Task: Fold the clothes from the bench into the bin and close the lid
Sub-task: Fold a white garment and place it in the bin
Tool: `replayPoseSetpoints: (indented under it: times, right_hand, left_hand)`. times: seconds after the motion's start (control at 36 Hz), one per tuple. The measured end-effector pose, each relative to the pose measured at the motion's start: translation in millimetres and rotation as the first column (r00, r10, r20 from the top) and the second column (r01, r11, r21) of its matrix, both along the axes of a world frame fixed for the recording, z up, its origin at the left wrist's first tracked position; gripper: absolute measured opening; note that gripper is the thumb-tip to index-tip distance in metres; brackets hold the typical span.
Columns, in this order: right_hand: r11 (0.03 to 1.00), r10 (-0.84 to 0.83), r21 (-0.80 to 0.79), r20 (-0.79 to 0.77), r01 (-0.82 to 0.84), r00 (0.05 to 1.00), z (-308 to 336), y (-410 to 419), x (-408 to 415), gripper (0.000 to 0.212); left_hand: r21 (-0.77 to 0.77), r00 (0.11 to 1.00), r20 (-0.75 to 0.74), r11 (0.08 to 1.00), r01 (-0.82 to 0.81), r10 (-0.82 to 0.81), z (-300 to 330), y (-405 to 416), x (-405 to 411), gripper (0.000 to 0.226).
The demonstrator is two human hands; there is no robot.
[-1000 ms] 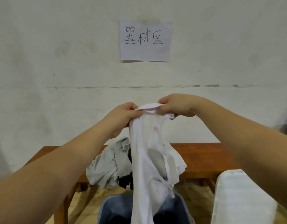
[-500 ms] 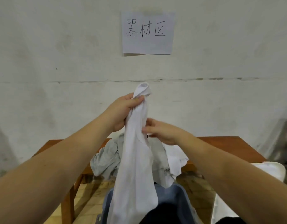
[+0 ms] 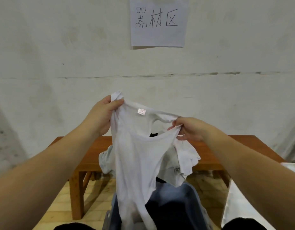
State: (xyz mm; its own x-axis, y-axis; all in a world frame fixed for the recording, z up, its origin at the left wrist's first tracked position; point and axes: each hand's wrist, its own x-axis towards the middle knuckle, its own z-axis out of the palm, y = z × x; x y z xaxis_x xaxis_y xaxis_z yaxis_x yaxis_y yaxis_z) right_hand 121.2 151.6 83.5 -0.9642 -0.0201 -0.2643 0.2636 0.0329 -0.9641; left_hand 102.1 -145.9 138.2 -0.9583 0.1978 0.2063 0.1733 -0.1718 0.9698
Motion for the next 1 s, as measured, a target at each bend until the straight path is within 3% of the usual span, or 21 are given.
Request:
replayPoseSetpoints:
  times: [0.14,0.19,0.28,0.42,0.47,0.56,0.64,0.69,0.81,0.89,0.94,1.0]
  right_hand:
    - [0.908,0.116,-0.381,-0.166,-0.172,0.979,22,20,11,0.010]
    - [0.858,0.131,-0.462,-0.229,-0.226,0.964,25,22,13,0.025]
    - [0.822,0.031,-0.542,-0.265,-0.175,0.964,28,21,14,0.015]
    - [0.807,-0.142,-0.588,-0.291,-0.060,0.946,33,16,20,0.014]
    - [0.868,-0.135,-0.495,-0.308,-0.037,0.942,33,13,21,0.025]
    - [0.922,-0.215,-0.380,-0.360,0.068,0.908,40,10,20,0.025]
    - [0.874,-0.342,-0.467,-0.403,0.130,0.849,51,10,22,0.021]
    - [0.876,-0.330,-0.464,-0.375,0.133,0.866,54,11,24,0.024]
    - [0.942,-0.180,-0.329,-0.317,0.070,0.931,50,10,30,0.035]
    - [0.993,-0.119,-0.048,-0.400,0.109,0.909,52,16,33,0.039]
    - [0.939,-0.059,0.277,-0.457,0.205,0.888,53,20,35,0.038]
    - [0.775,-0.005,0.548,-0.493,0.315,0.870,54,21,38,0.025]
  left_hand:
    - [0.053,0.995,0.093,0.998,0.017,-0.022,-13,-3,-5,0.028]
    - [0.045,0.995,0.093,0.998,0.035,-0.039,-16,-1,-4,0.025]
    - [0.007,0.997,0.069,1.000,0.030,-0.030,-19,5,-2,0.017]
    - [-0.004,1.000,0.023,1.000,0.011,-0.011,-17,8,-4,0.030]
    - [-0.007,1.000,0.001,1.000,-0.008,0.008,-15,9,-4,0.030]
    - [-0.027,0.999,-0.007,0.999,-0.046,0.046,-16,9,-5,0.024]
    - [-0.025,0.998,0.003,0.998,-0.059,0.059,-16,6,-6,0.029]
    - [-0.007,0.998,0.015,0.998,-0.058,0.058,-15,5,-5,0.030]
    - [-0.103,0.998,-0.033,0.993,-0.055,0.051,-16,4,-2,0.026]
    - [-0.155,0.995,-0.080,0.985,-0.076,0.065,-16,4,-1,0.020]
    - [-0.188,0.990,-0.109,0.977,-0.104,0.085,-16,3,-3,0.018]
    - [-0.232,0.985,-0.139,0.964,-0.133,0.103,-15,2,-6,0.018]
